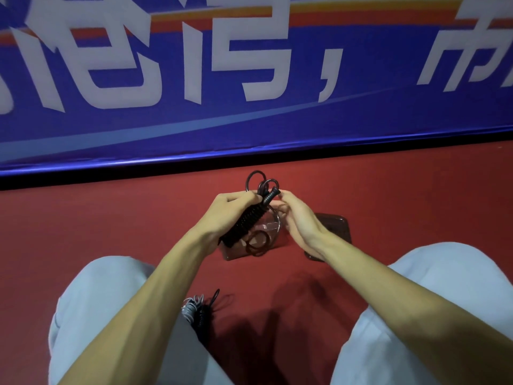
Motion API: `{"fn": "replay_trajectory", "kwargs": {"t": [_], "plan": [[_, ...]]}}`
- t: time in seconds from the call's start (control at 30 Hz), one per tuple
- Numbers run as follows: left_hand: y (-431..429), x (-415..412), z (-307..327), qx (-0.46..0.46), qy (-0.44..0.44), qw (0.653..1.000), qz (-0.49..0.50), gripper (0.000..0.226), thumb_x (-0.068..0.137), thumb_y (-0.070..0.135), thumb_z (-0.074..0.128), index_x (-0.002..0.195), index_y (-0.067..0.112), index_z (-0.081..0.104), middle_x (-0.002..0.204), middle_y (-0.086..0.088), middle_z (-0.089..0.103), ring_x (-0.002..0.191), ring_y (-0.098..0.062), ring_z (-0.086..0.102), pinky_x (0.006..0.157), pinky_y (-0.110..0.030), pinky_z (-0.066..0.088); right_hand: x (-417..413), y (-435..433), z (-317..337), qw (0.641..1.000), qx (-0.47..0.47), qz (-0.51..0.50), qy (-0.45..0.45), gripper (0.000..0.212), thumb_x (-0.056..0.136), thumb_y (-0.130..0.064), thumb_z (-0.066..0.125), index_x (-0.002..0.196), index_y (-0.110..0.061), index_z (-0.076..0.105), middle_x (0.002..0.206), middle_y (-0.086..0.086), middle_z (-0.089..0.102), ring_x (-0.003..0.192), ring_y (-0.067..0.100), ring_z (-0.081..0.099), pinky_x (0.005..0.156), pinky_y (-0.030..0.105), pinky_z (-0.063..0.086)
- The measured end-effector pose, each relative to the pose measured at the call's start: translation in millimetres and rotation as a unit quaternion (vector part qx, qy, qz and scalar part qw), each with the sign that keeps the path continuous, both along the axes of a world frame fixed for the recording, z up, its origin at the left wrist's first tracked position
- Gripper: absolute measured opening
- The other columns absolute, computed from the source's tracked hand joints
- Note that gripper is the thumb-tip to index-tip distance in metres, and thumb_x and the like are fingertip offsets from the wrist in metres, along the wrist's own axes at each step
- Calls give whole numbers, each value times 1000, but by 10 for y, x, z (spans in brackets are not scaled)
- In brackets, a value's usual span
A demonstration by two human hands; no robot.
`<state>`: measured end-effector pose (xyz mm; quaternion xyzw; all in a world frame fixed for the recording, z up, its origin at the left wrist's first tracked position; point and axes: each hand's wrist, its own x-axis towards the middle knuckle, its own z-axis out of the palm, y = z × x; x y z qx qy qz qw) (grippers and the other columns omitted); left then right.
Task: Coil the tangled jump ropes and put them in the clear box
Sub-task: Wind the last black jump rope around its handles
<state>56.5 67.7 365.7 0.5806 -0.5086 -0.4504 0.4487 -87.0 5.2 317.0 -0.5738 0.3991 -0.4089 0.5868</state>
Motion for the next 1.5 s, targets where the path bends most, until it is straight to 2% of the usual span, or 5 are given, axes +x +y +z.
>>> {"fn": "replay_trajectory", "kwargs": {"t": [0.13, 0.37, 0.87, 1.13, 1.5], "plan": [[20, 19, 19, 16, 16, 1000, -16, 23, 94, 24, 55, 80, 13, 69, 57, -2, 61, 40, -11, 54, 36, -17, 39, 69, -39, -119, 995, -6, -22, 95, 64, 88, -73, 35, 135, -33, 52, 139, -10, 53, 132, 9, 44, 114, 39, 28], [-47, 170, 25, 37, 26, 998, 50, 25, 90, 32, 57, 77, 12, 64, 60, -9, 60, 42, -22, 51, 39, -23, 41, 24, 83, -24, 999, 4, 36, 18, 49, 103, -45, 29, 92, -4, 54, 49, 2, 41, 37, 15, 43, 58, 32, 52], [-140, 208, -62, 91, 118, 986, 74, 32, 87, 42, 58, 82, 11, 61, 65, -11, 62, 45, -22, 52, 44, -25, 43, -253, 43, 169, 870, -272, 77, 403, 56, 101, -48, 33, 60, -11, 46, 53, -1, 46, 52, 17, 45, 64, 37, 45], [-250, 246, -283, -67, -223, 967, 105, 30, 79, 60, 60, 109, 57, 64, 93, 16, 72, 89, -15, 68, 82, -37, 54, -361, 183, 412, 822, -296, 145, 465, 31, 96, -38, 49, 74, -17, 52, 60, -6, 48, 57, 13, 45, 58, 34, 37], [-233, 124, -459, -50, -523, 845, -101, 47, 85, 48, 67, 127, 37, 51, 123, 7, 64, 113, -24, 59, 75, -35, 42, -464, 83, 330, 778, -429, 160, 431, 20, 91, -10, 55, 99, -24, 65, 92, -9, 69, 87, 11, 63, 74, 40, 53]]}}
